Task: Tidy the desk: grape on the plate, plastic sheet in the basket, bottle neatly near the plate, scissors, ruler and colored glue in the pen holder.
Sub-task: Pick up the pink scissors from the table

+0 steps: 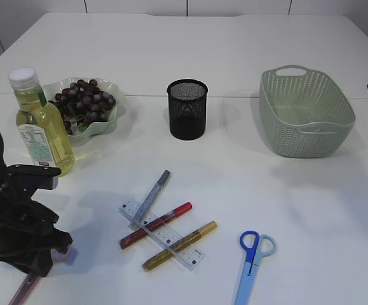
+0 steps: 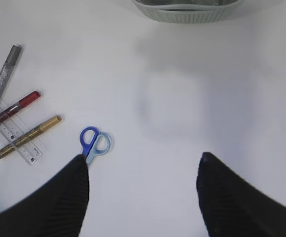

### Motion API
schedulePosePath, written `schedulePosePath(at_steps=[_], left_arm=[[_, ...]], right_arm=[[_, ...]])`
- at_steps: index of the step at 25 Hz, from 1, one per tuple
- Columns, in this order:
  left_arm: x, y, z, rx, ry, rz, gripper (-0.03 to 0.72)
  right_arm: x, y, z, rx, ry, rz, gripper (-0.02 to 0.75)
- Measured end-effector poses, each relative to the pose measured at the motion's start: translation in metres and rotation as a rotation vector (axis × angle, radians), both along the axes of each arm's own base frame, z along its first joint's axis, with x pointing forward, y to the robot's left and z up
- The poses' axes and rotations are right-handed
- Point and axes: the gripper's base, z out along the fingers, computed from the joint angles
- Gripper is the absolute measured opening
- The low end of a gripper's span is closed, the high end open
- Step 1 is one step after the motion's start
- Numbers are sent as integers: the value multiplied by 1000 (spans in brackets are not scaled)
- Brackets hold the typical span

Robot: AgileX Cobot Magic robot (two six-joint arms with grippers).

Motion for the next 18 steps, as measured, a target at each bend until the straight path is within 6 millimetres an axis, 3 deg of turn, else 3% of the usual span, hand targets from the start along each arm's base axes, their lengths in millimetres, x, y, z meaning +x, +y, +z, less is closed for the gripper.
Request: schedulePosePath(at_steps=[18], left_arm=[[3, -2, 17, -26, -43, 5, 113]], right_arm=[[0, 0, 0, 0, -2, 0, 531]])
